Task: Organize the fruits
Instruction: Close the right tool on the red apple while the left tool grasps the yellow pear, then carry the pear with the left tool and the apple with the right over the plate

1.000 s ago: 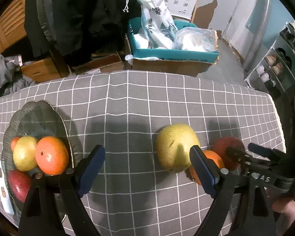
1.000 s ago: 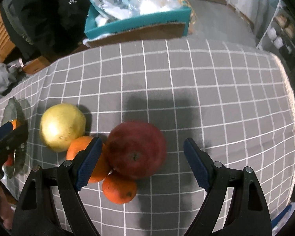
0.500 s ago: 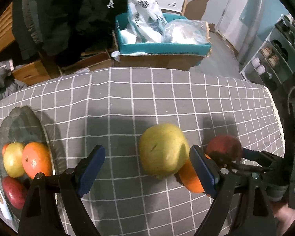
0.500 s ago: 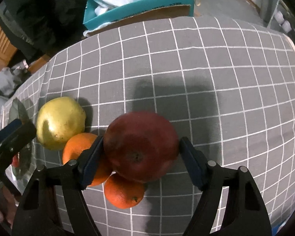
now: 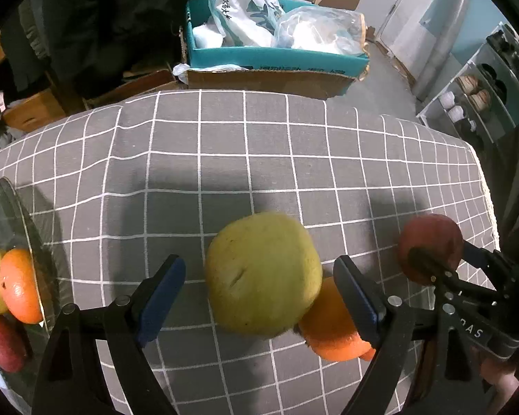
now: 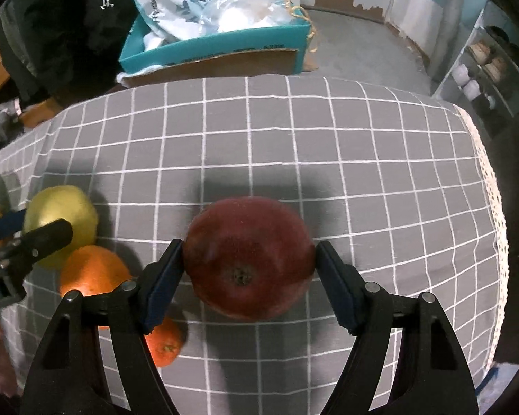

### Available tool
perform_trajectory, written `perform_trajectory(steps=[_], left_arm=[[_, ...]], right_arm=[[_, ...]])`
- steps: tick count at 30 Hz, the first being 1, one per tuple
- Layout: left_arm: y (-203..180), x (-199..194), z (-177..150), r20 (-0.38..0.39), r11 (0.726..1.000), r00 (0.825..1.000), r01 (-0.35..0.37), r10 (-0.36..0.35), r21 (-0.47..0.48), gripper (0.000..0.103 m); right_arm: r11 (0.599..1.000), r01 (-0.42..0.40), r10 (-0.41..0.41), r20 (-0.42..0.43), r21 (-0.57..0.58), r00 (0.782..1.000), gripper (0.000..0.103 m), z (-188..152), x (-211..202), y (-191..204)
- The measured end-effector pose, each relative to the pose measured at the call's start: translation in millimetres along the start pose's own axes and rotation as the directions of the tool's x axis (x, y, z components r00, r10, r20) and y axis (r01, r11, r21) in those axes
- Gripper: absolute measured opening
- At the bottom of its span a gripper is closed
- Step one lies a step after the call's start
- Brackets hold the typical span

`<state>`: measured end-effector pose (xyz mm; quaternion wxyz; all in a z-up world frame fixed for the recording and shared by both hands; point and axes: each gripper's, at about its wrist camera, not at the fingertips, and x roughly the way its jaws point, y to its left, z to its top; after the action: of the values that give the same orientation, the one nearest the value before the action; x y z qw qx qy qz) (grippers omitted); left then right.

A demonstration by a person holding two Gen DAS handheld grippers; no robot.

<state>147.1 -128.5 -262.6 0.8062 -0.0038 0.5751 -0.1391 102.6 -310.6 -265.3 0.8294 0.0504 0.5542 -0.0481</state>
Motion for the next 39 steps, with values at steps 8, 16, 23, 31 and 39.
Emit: perform_trajectory(steps=[8, 16, 23, 31, 39], left_arm=[[2.3, 15.9, -0.1, -0.041, 1.0, 0.999, 0.025, -0.025, -0.014, 0.074], [-0.8, 14.4, -3.3, -0.028, 1.0, 0.999, 0.021, -0.021, -0.006, 0.07], [-1.3, -0.5, -6.5, 0.016, 1.0, 1.0, -0.02, 0.02, 0.014, 0.07], [-3.7, -31.4, -6.9, 0.091, 0.998, 0.995, -0.048, 0.044, 0.037, 0.07], [-5.7, -62.8, -14.1, 0.155, 0.996, 0.986, -0.067, 0.059, 0.052, 0.07]], right_arm=[[1.0, -0.011, 0.011, -0.009, 0.018, 1.0, 0.076, -0.2, 4.5, -1.2], [1.0, -0.013, 0.013, 0.001, 0.016, 1.0, 0.076, -1.7, 2.5, 0.8], [1.0, 0.01, -0.01, 0.037, -0.008, 0.999, 0.076, -1.8, -8.1, 5.0], [0.999, 0.024, -0.021, 0.089, -0.032, 0.996, 0.076, -0.6, -27.6, 10.7], [0.999, 0.017, -0.01, 0.156, -0.045, 0.988, 0.076, 1.3, -57.9, 17.9]])
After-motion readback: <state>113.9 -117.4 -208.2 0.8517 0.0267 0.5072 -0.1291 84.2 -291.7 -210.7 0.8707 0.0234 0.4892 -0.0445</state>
